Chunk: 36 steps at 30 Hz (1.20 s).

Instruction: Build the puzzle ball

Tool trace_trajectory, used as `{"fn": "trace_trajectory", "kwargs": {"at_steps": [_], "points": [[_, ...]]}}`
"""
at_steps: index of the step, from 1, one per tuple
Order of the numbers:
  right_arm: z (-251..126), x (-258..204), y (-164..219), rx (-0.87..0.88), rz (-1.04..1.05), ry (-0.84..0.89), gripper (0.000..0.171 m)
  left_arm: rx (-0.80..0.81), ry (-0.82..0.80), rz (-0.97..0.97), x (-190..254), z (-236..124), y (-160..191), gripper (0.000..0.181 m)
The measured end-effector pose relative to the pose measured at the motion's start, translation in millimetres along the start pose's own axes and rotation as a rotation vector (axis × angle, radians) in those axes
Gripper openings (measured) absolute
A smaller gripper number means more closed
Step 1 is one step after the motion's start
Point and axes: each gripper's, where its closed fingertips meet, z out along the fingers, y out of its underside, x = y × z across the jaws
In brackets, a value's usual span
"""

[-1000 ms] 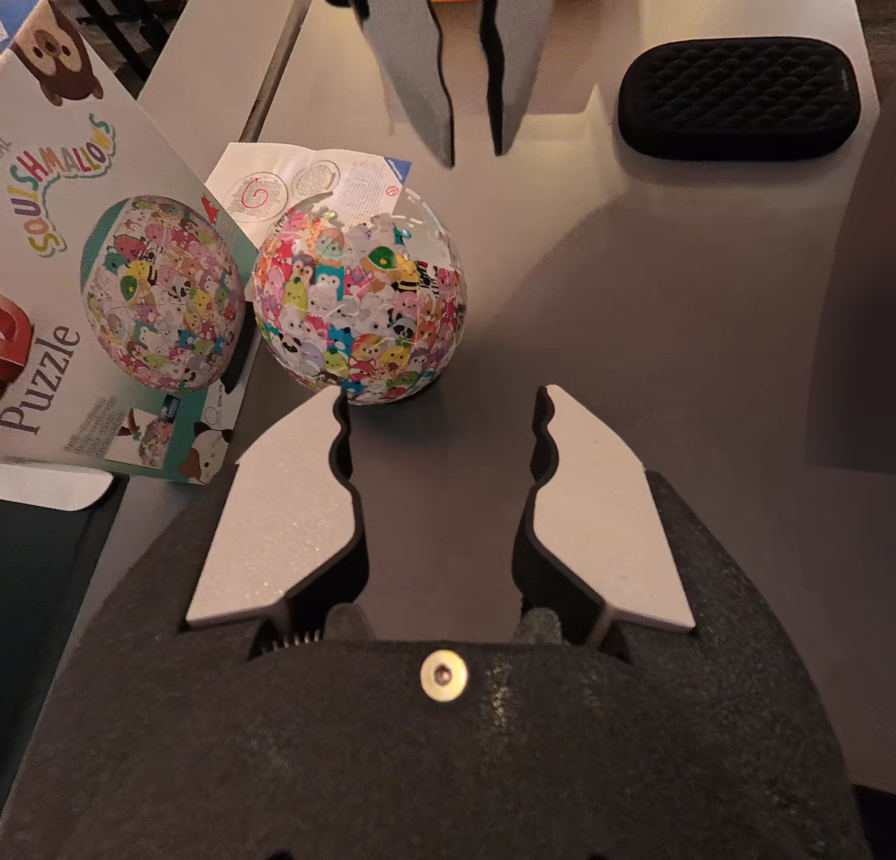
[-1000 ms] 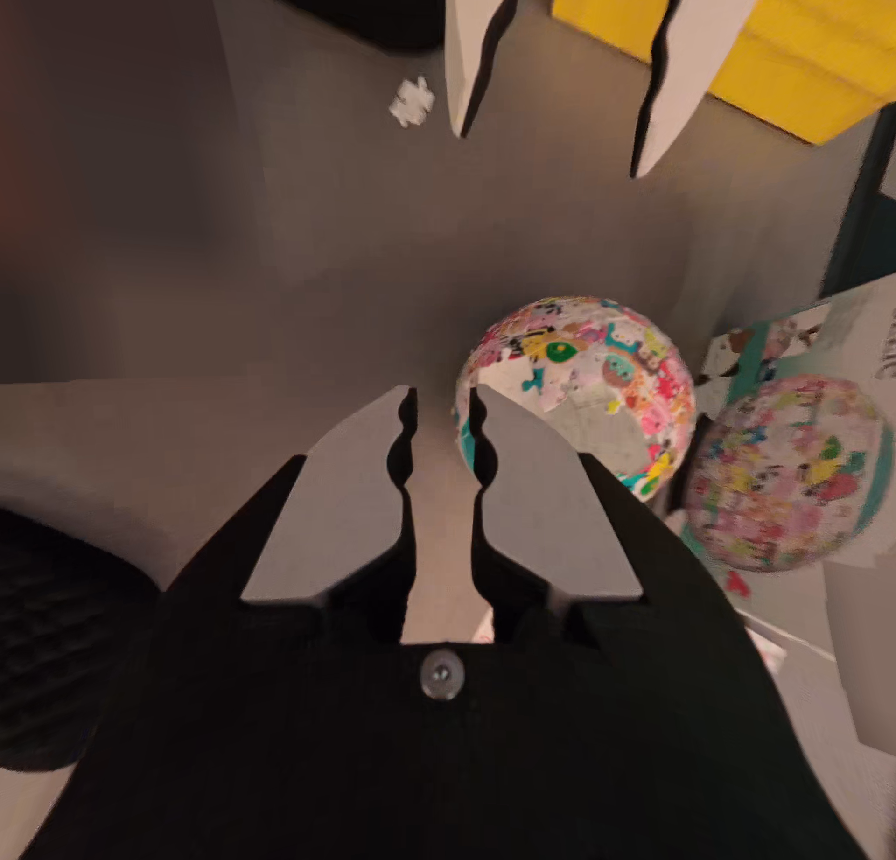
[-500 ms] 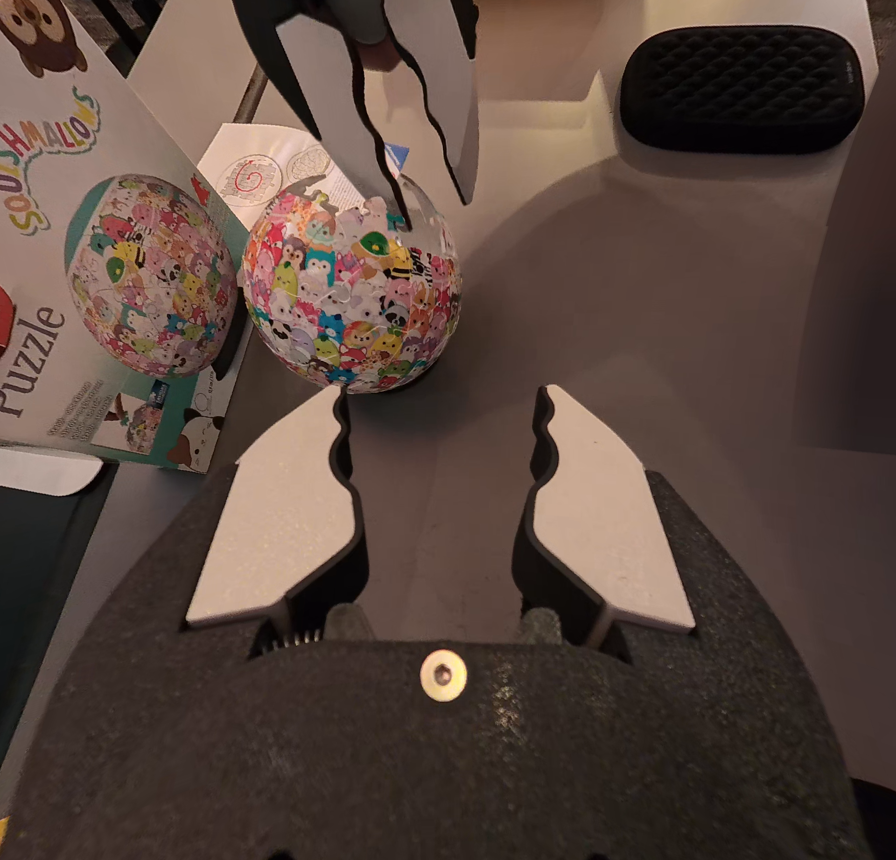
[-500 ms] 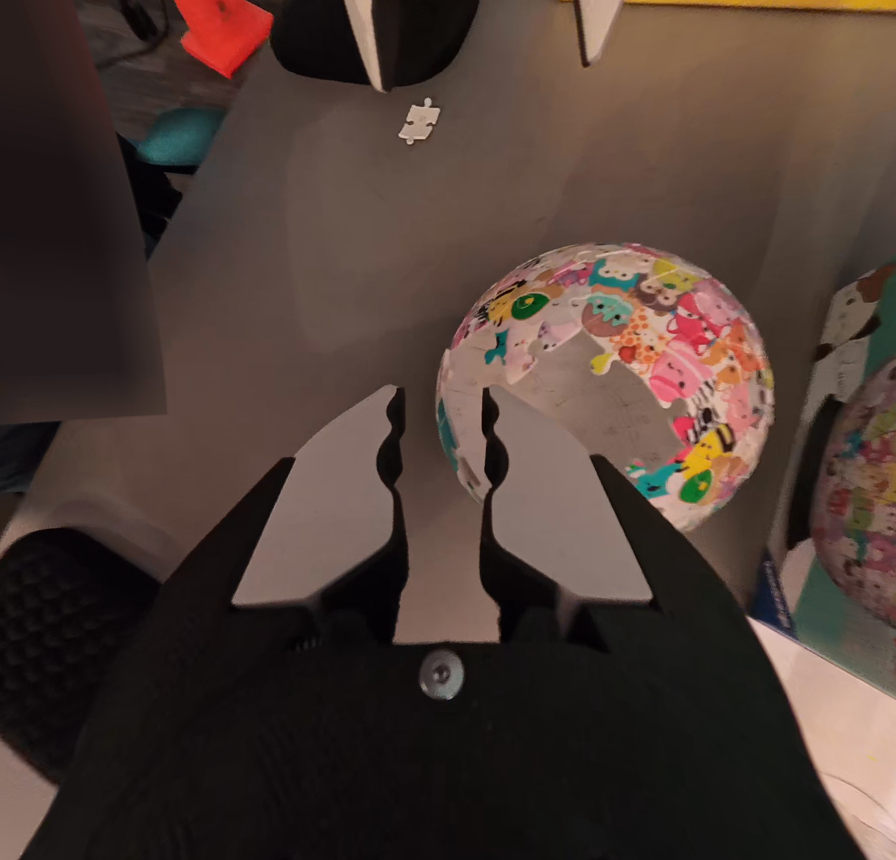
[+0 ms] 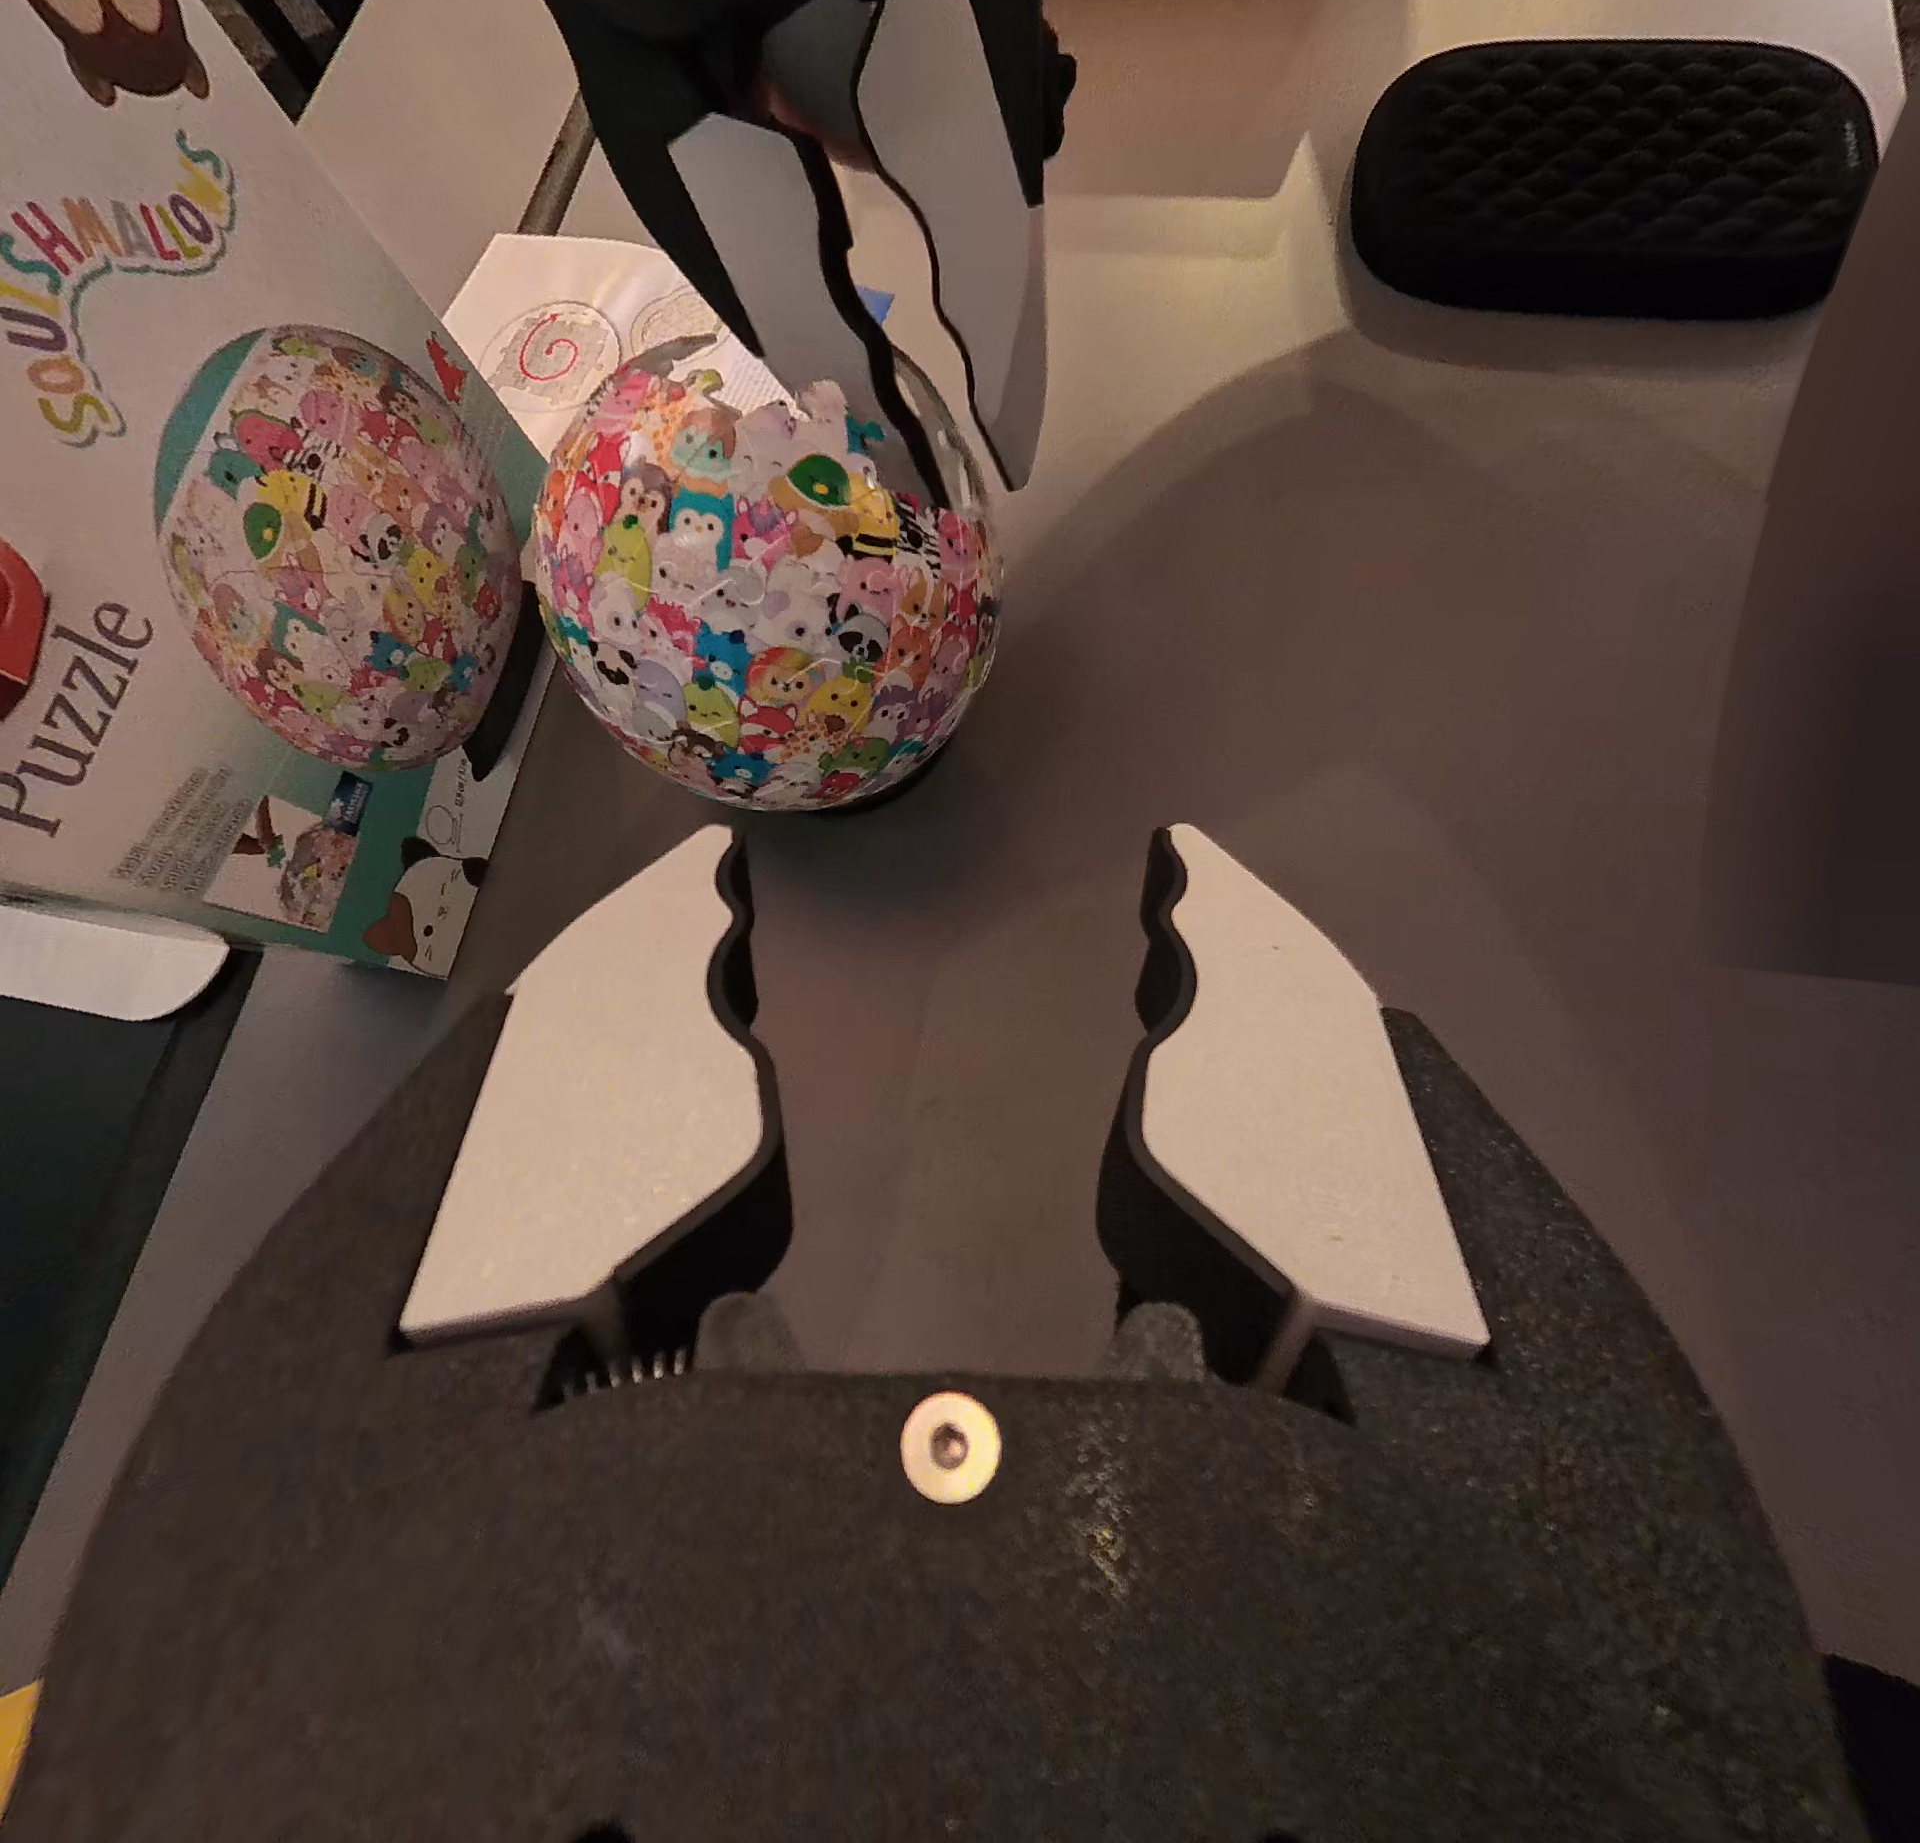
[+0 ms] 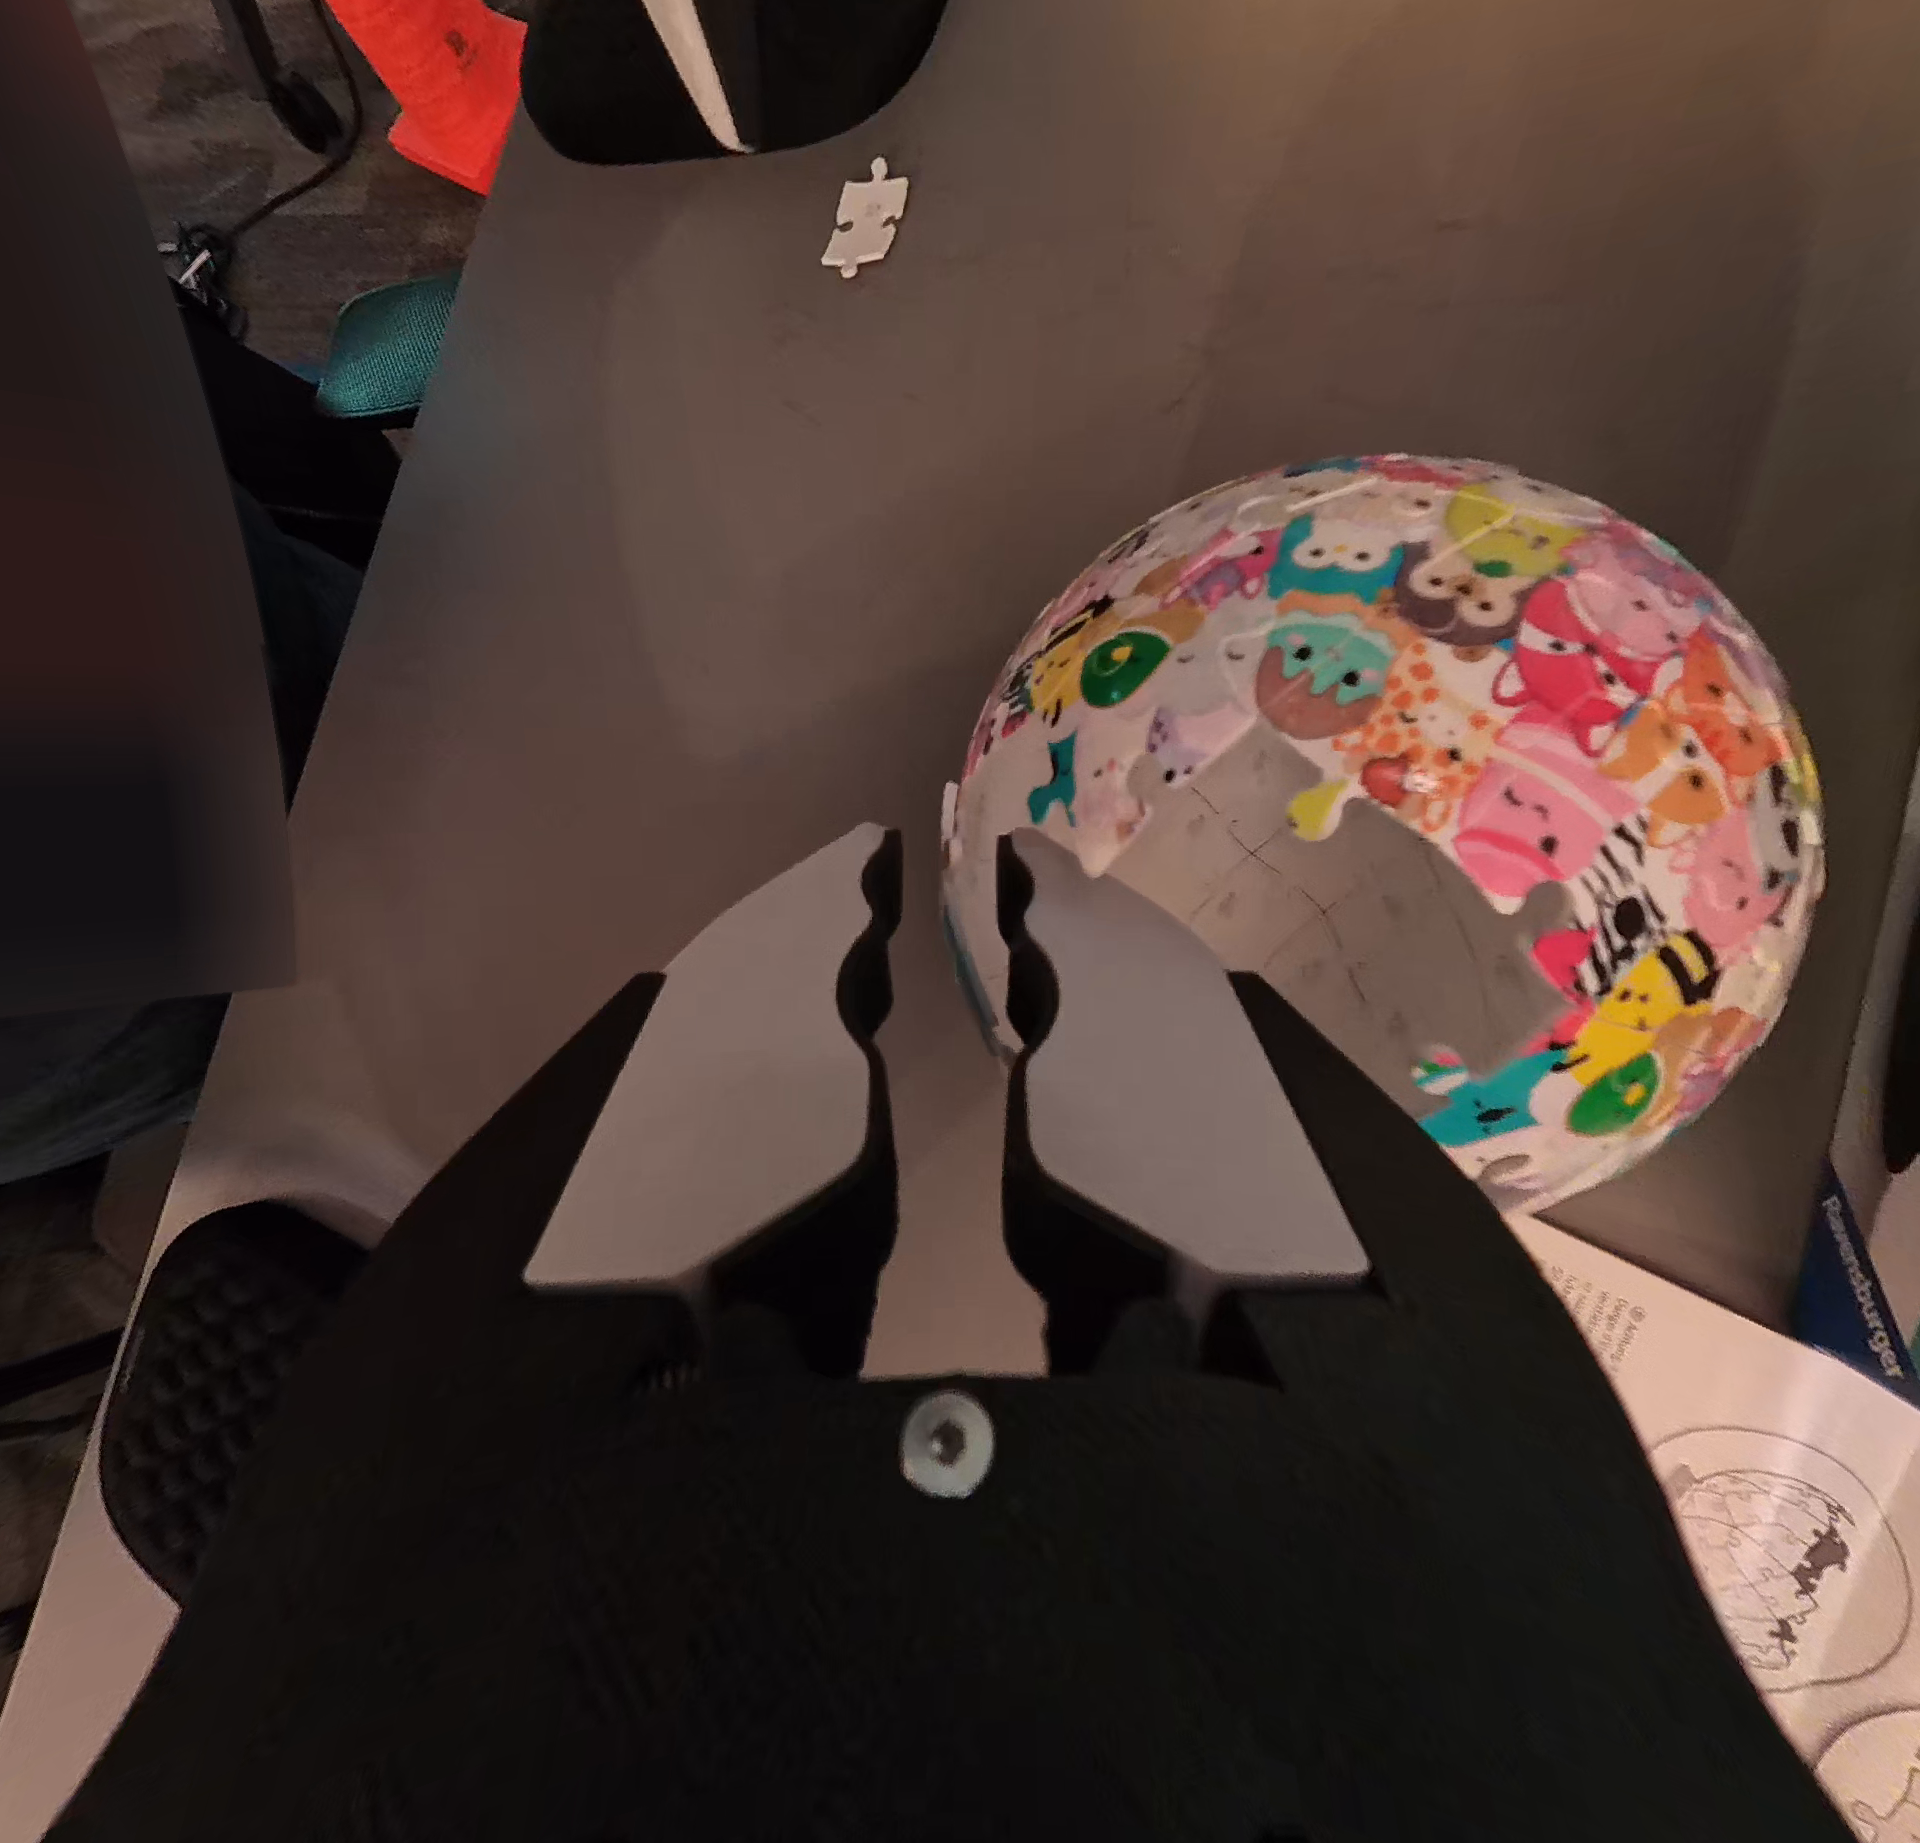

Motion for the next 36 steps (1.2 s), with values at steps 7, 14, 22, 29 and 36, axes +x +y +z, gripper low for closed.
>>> {"fn": "trace_trajectory", "kwargs": {"at_steps": [7, 14, 22, 29, 36], "points": [[5.0, 2.2, 2.7, -0.026, 0.026, 0.0, 0.011, -0.002, -0.005, 0.002, -0.7, -0.5, 1.0, 0.072], [3.9, 2.8, 1.4, -0.014, 0.06, -0.004, 0.011, -0.019, -0.004, 0.009, 0.3, 1.7, 4.4, 0.073], [5.8, 0.6, -0.6, -0.023, 0.061, 0.007, 0.006, -0.01, -0.011, 0.002, -0.8, 1.2, 4.0, 0.072], [4.1, 3.4, -3.4, -0.017, 0.053, 0.03, 0.015, 0.046, -0.047, 0.006, -8.3, 19.9, 1.4, 0.073], [1.3, 2.3, -3.9, -0.007, 0.07, 0.021, 0.008, 0.102, -0.108, 0.068, -19.8, 53.9, -14.5, 0.073]]}}
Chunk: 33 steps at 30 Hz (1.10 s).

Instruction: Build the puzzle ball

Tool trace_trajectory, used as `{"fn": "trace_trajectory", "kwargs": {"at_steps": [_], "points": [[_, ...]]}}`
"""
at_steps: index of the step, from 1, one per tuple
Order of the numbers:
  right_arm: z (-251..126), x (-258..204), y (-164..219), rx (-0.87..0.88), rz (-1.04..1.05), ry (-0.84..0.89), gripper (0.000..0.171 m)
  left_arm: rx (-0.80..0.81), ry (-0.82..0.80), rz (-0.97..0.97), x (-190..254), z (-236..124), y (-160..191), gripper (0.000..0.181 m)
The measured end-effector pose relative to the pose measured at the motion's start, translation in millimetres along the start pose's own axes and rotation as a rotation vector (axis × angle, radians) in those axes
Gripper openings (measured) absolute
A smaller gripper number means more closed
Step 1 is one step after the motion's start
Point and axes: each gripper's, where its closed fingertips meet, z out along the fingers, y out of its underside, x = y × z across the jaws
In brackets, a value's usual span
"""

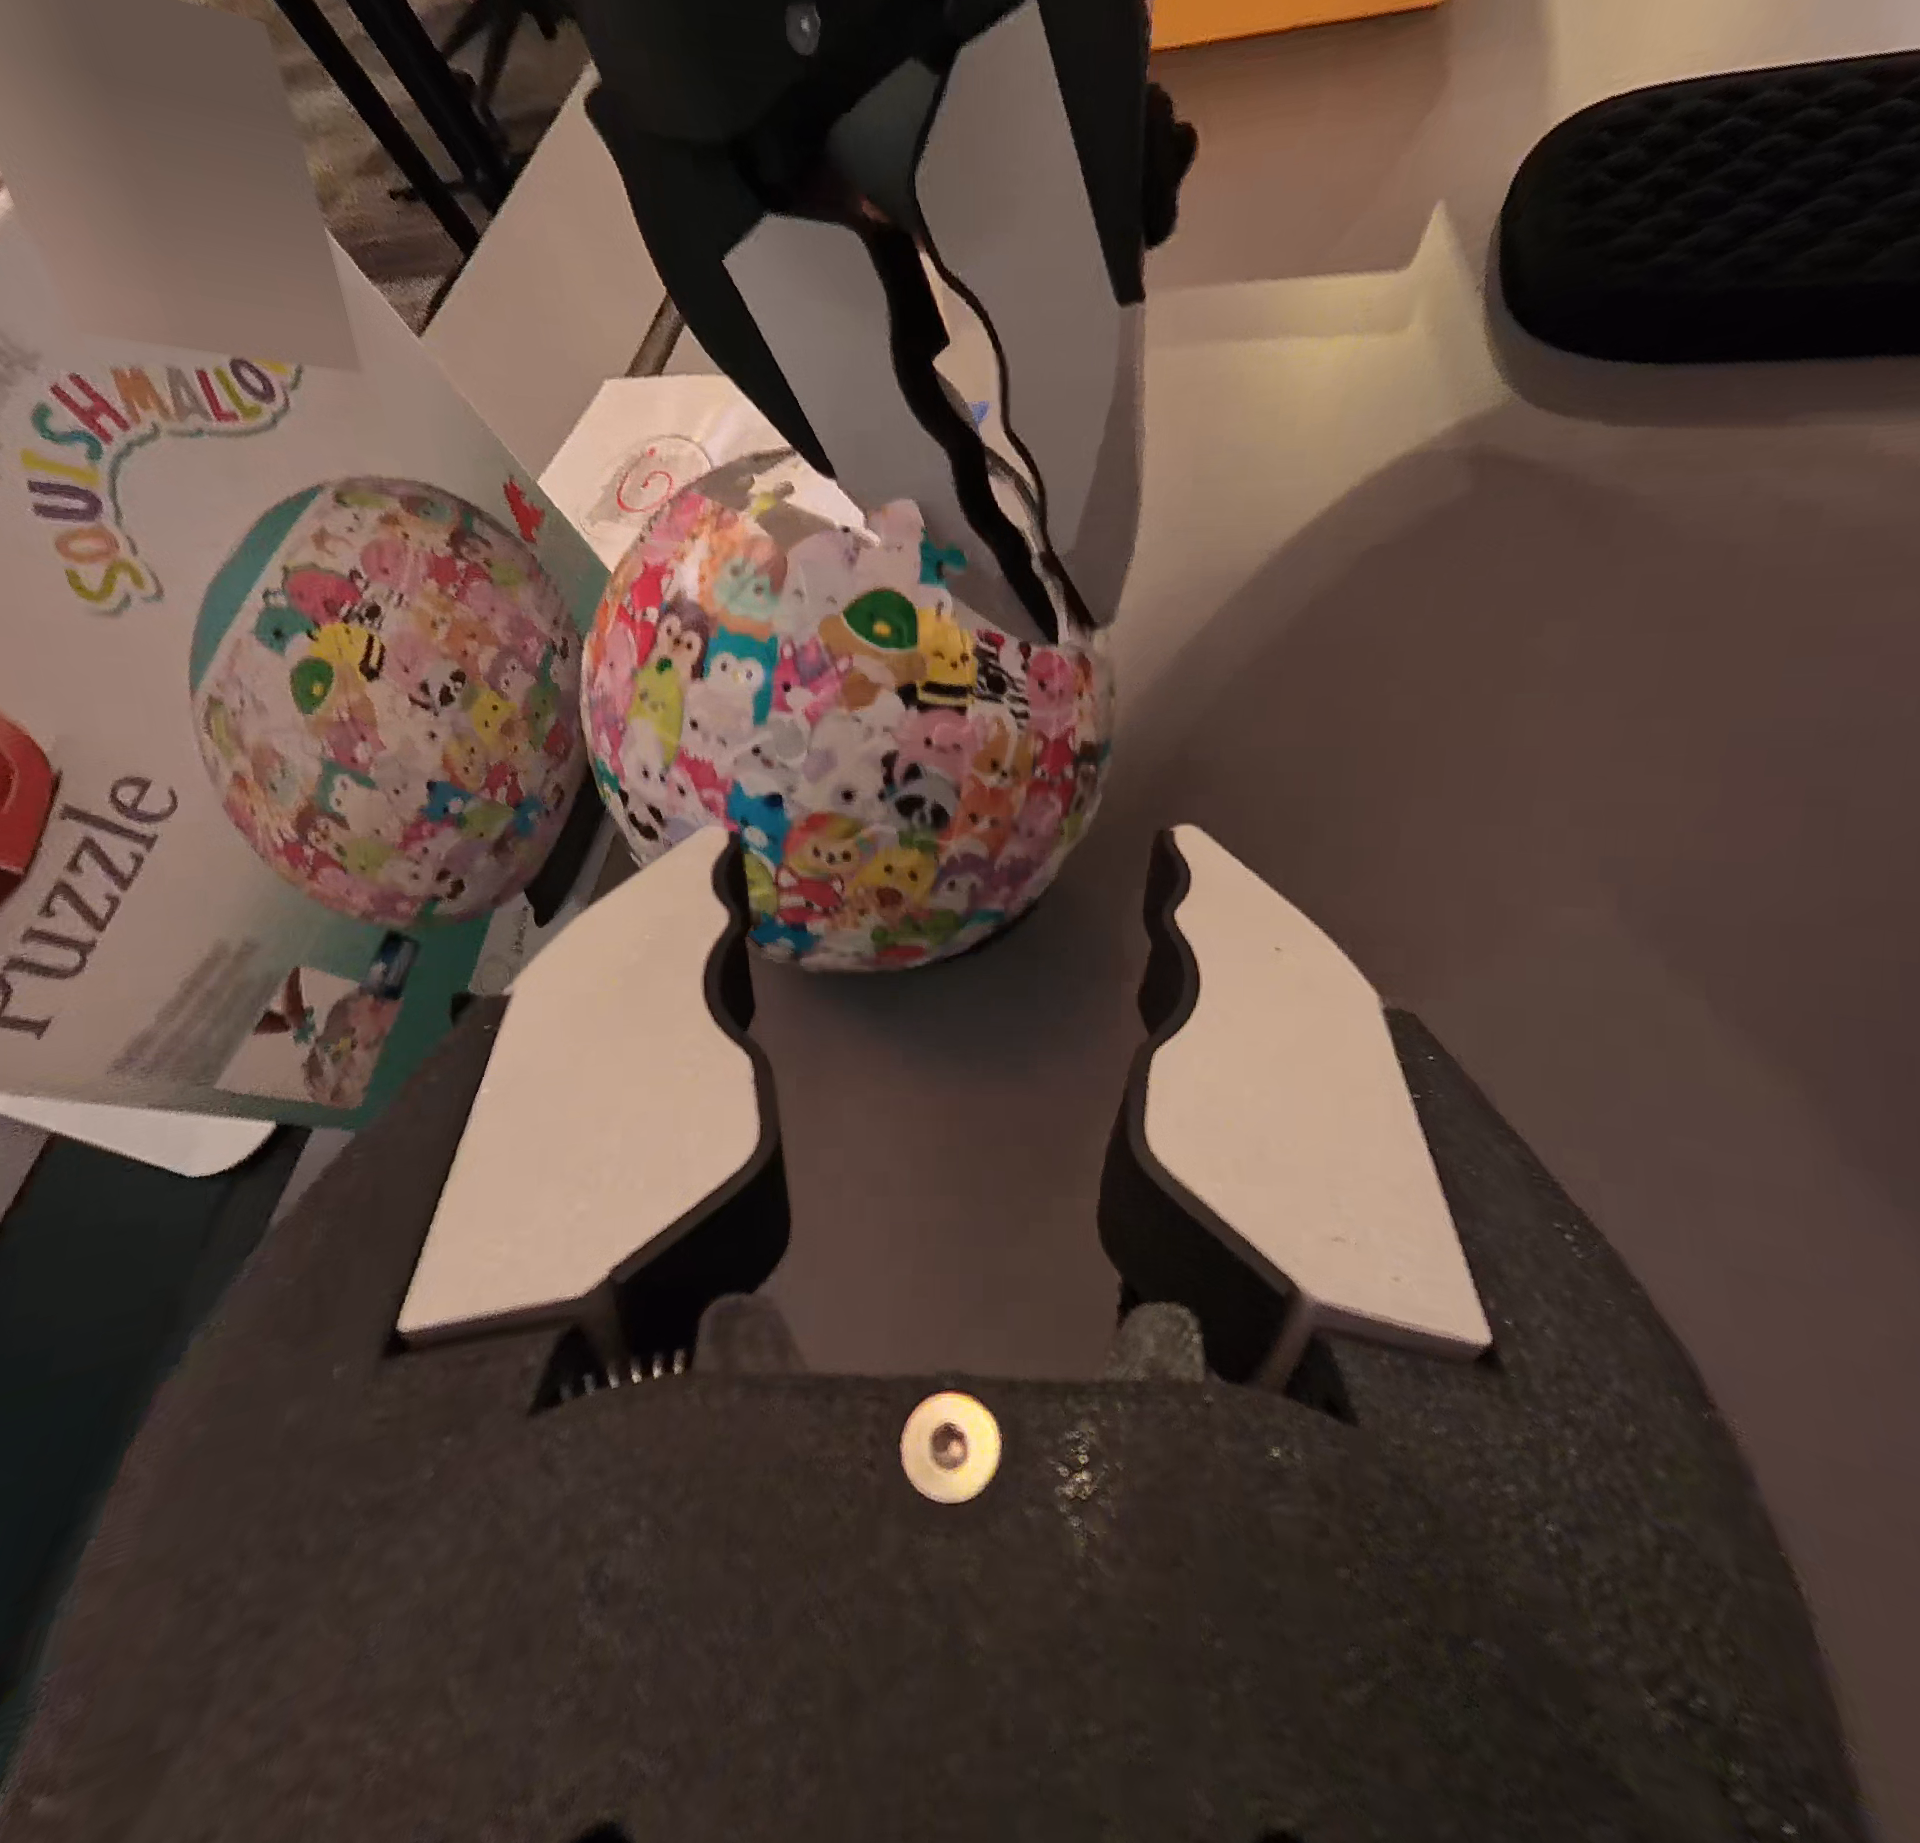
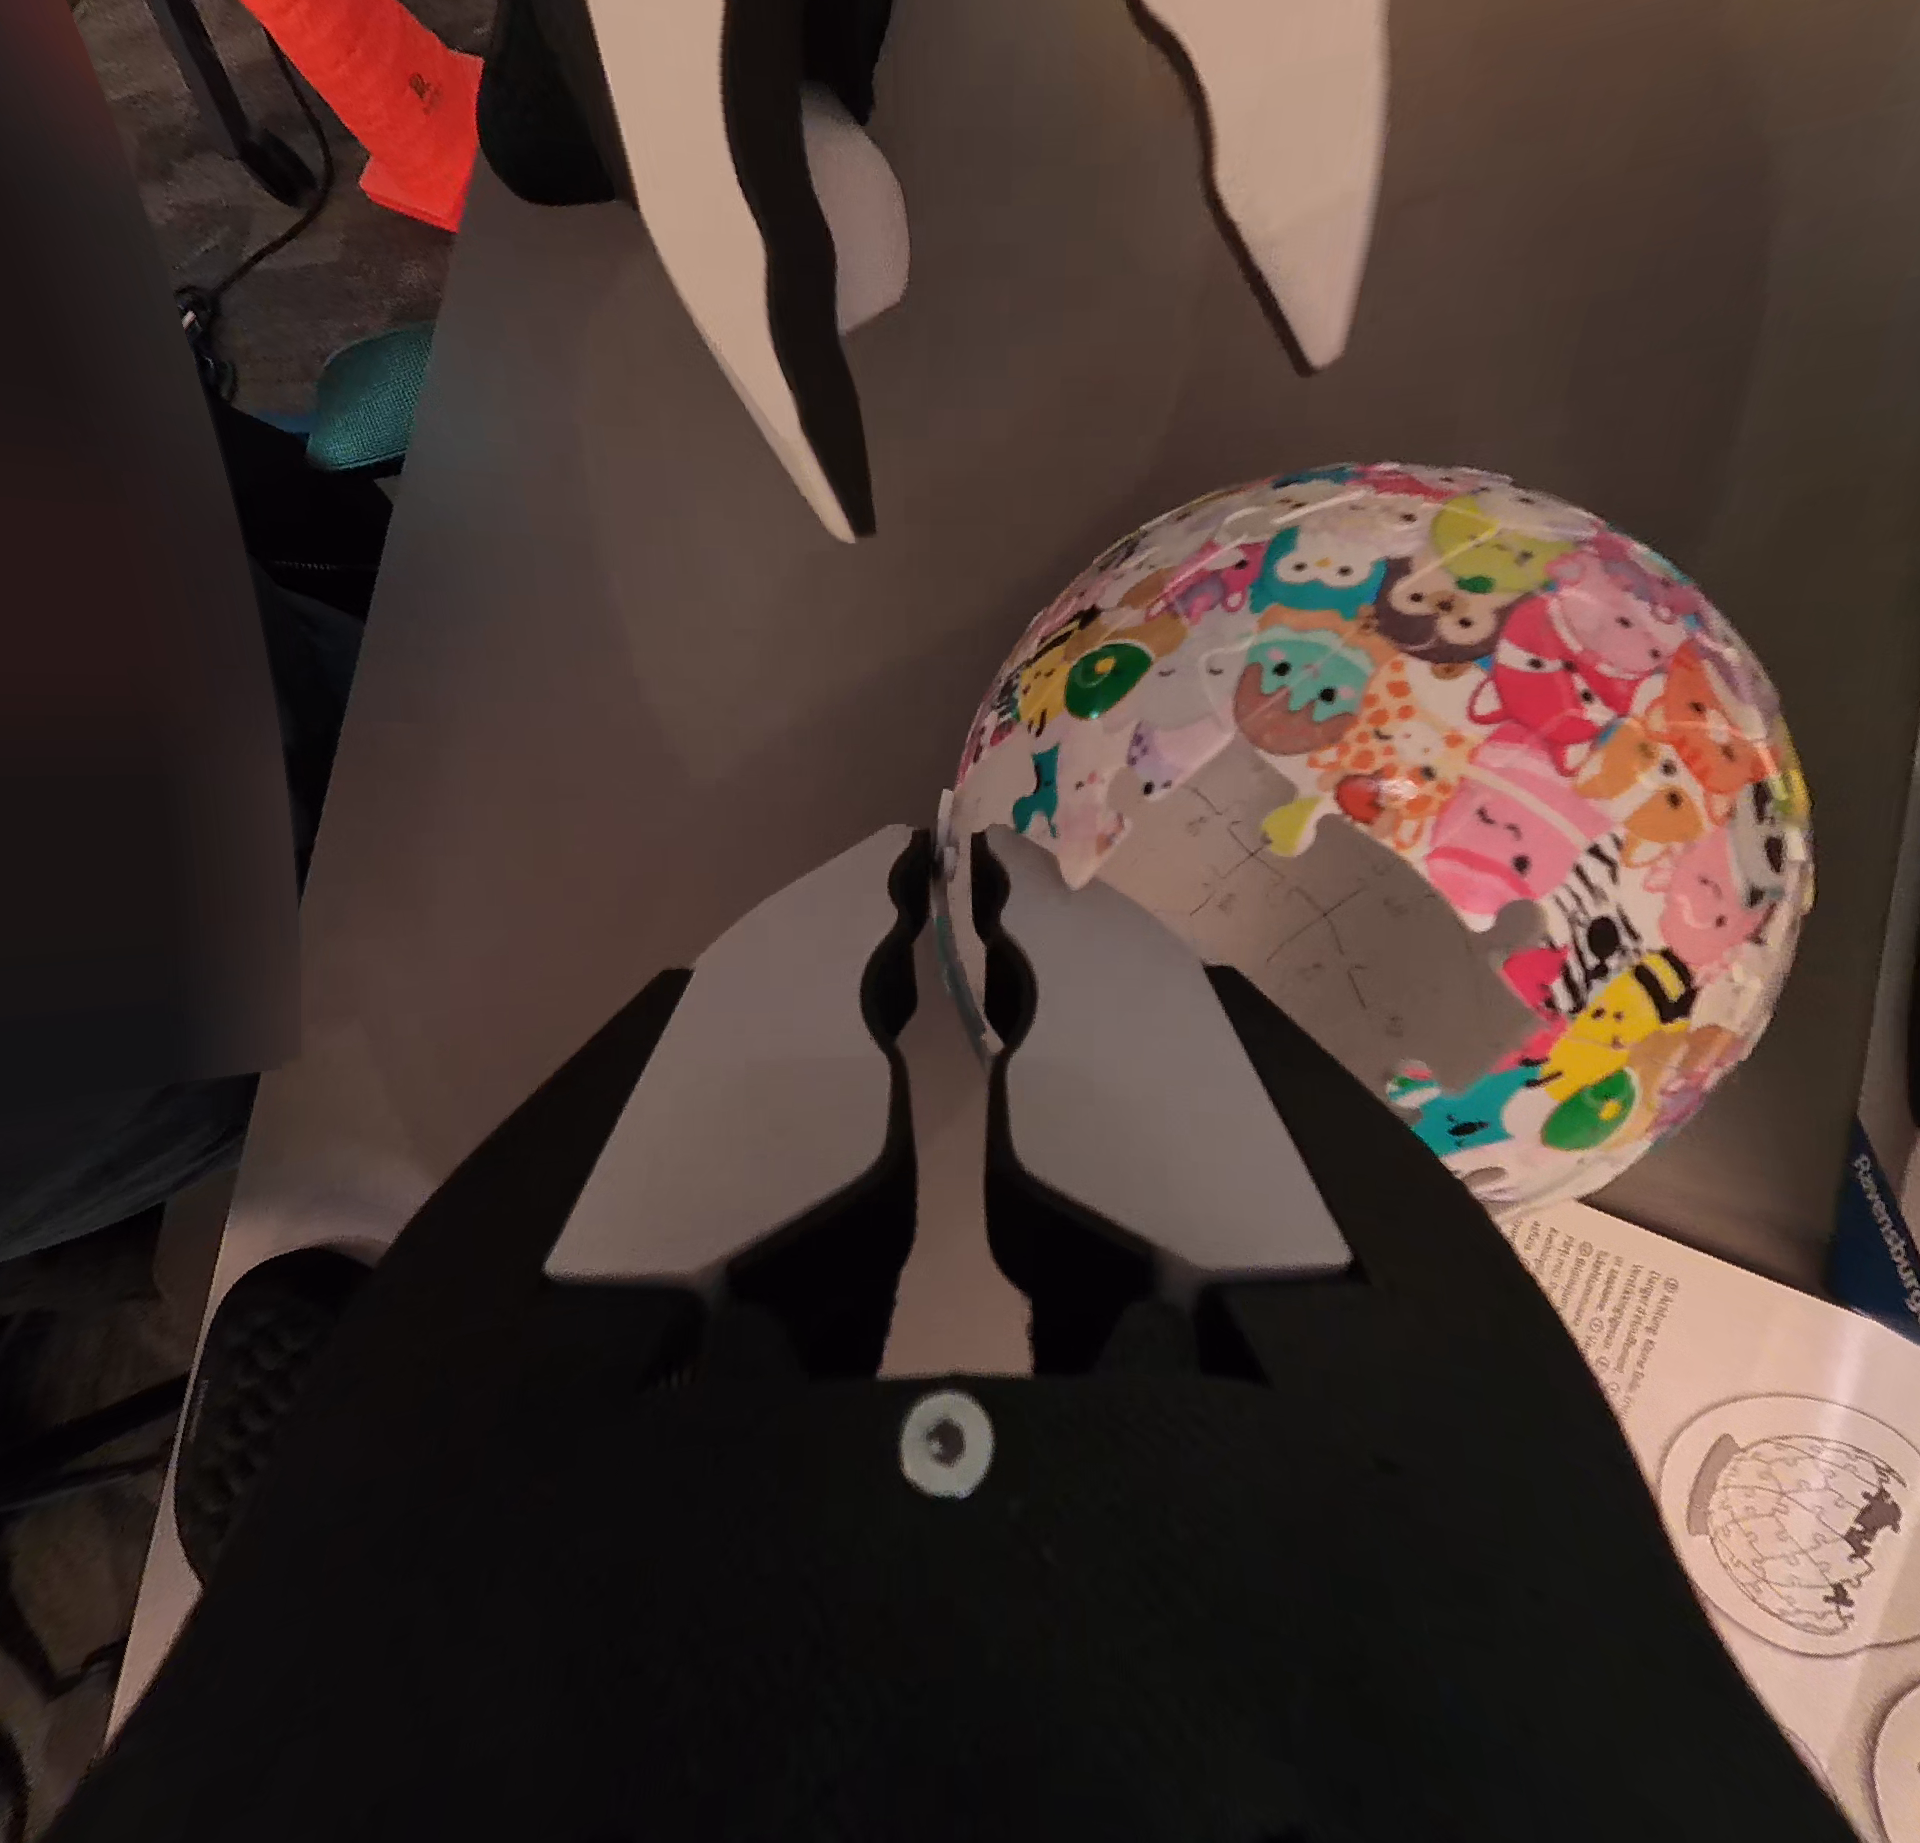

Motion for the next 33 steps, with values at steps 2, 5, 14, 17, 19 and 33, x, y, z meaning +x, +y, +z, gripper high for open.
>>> {"fn": "trace_trajectory", "kwargs": {"at_steps": [2, 5, 14, 17, 19, 33], "points": [[1.2, 0.7, 0.9, -0.006, -0.005, 0.009, 0.009, 0.0, -0.004, -0.004, -3.4, 7.5, 0.3, 0.074], [2.6, 1.7, 0.3, 0.002, -0.004, 0.017, 0.008, 0.014, -0.007, -0.008, -7.4, 13.2, -0.7, 0.071], [3.4, 1.9, 0.4, 0.011, 0.053, 0.004, 0.007, 0.0, 0.0, 0.005, -7.3, 13.3, -0.7, 0.072], [4.2, 1.9, -0.8, 0.018, 0.064, 0.011, 0.006, 0.003, 0.004, 0.006, -6.2, 12.6, -1.6, 0.071], [4.6, 2.1, -1.2, 0.02, 0.069, 0.018, 0.006, 0.005, 0.007, 0.008, -5.4, 12.2, -2.4, 0.07], [6.4, 1.6, 0.1, -0.003, 0.081, 0.016, 0.005, 0.008, 0.023, 0.02, -0.4, 12.9, -6.5, 0.071]]}}
